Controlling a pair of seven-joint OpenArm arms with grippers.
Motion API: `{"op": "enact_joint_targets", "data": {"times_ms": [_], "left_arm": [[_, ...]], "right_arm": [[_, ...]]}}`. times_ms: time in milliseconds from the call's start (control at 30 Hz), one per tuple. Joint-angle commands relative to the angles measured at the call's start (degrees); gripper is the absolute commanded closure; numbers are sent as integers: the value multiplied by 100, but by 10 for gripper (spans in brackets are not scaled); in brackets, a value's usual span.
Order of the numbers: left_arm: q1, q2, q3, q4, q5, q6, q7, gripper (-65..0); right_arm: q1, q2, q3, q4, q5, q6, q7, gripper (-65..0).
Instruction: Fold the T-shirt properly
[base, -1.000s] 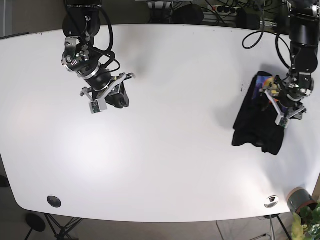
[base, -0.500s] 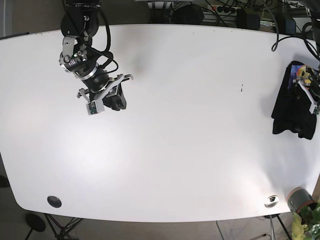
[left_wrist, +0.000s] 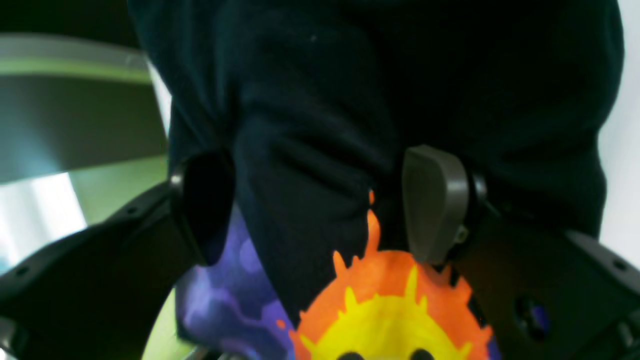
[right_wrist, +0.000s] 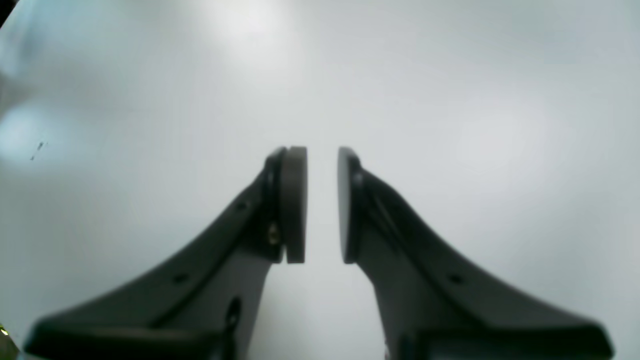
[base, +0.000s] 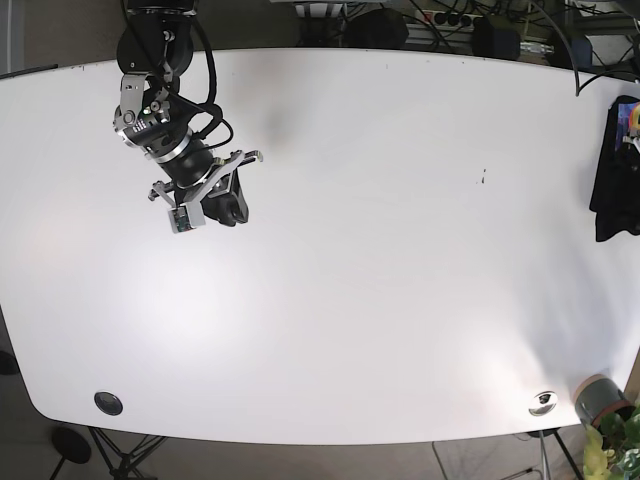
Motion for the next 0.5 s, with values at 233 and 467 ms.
{"op": "enact_joint_targets", "data": {"times_ms": [233,467], "left_arm": [[267,-324,-942,1206,-139,33,66,-476],[364,335,-1601,2428,-95,68,189,-476]], "right_arm": [[46,53,10,137,43,17,156,-94],[54,343,10,111,43,8,173,-94]]}}
